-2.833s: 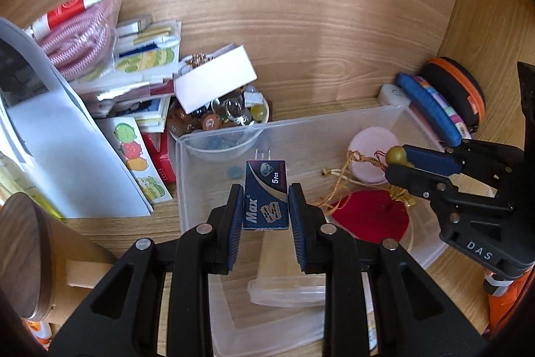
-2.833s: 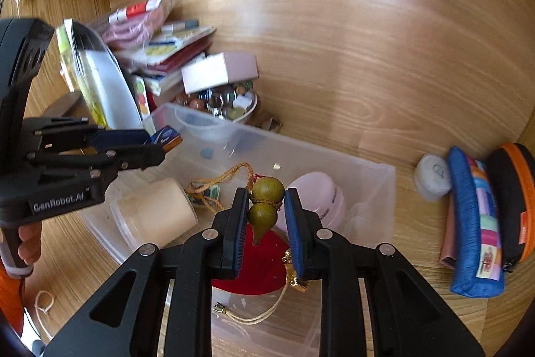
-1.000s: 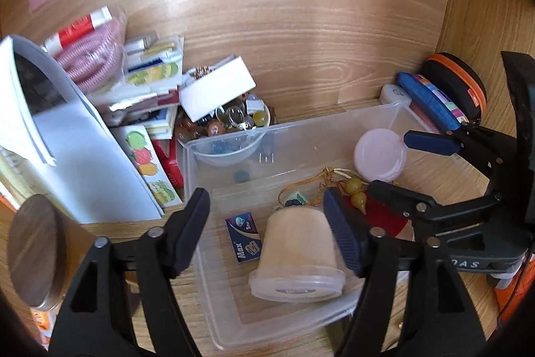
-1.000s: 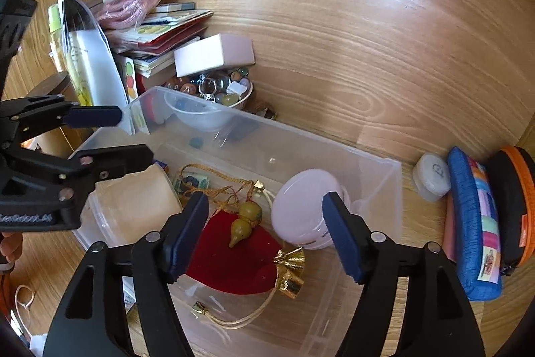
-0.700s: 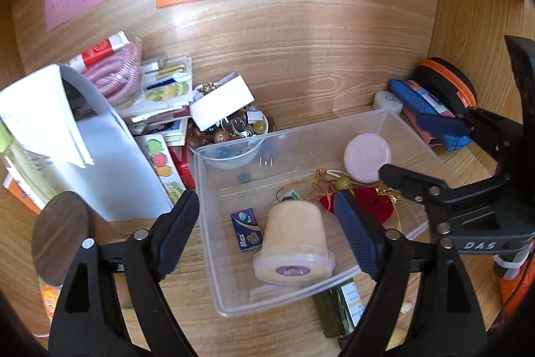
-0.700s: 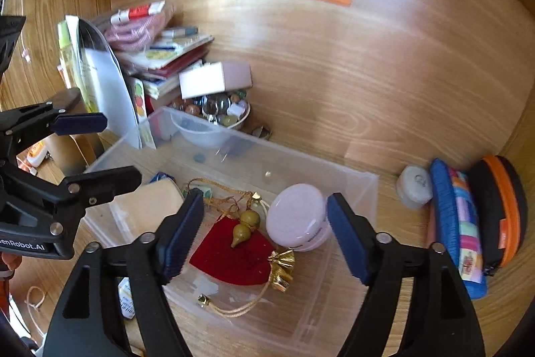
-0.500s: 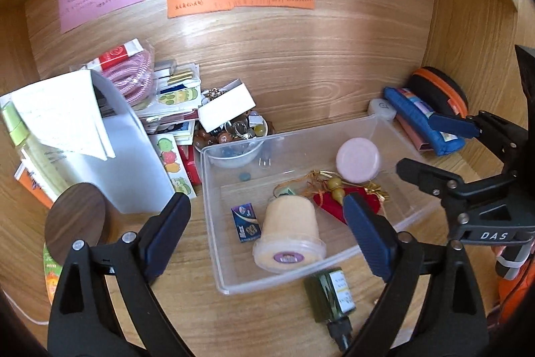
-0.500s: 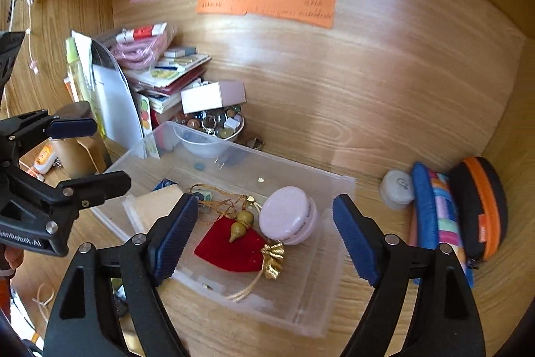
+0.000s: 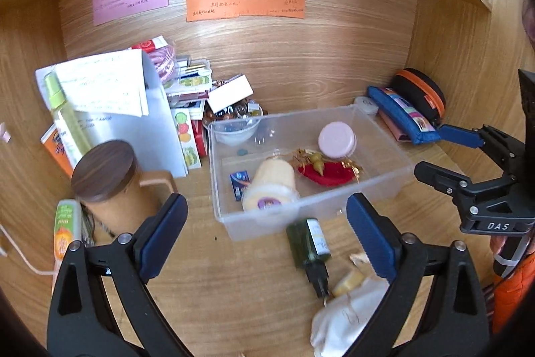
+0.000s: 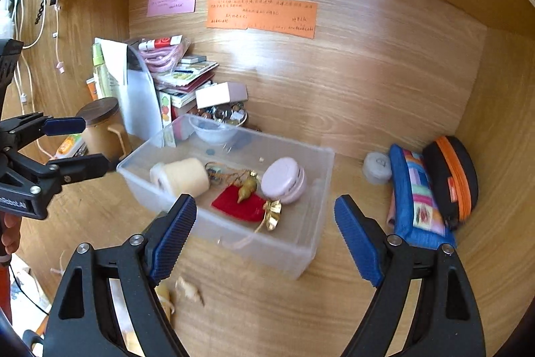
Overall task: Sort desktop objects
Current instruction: 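Withdraw both grippers from the box toward the white pouch and seashell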
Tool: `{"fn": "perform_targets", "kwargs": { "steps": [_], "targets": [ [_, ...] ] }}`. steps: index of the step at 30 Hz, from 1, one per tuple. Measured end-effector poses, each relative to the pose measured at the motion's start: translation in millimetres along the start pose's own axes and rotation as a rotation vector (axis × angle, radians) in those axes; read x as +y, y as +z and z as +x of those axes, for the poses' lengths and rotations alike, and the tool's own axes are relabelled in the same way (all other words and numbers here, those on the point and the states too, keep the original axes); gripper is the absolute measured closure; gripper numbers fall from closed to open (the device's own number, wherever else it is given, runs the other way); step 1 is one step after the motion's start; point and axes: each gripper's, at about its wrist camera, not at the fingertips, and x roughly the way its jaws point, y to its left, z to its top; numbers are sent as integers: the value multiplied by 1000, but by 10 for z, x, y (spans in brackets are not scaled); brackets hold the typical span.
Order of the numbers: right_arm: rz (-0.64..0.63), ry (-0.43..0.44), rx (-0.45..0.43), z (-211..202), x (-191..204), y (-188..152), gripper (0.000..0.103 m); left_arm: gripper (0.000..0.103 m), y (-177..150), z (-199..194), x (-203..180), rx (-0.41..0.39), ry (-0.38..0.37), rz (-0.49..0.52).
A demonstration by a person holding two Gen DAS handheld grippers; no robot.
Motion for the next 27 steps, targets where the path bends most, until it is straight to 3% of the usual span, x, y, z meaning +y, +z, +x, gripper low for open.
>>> {"fn": "perform_targets", "kwargs": {
  "steps": [9,18,27],
  "targets": [
    [47,31,41,-107,25,-325,20,5,-344,-175,-85,20,-5,-24],
    [72,38,81,-194,56,-625,20,5,-645,-328,-297,32,-89,-25],
    [117,55,116,-198,-2,-780,20,5,-954,-42,-497,139,-149,-11]
  ]
}}
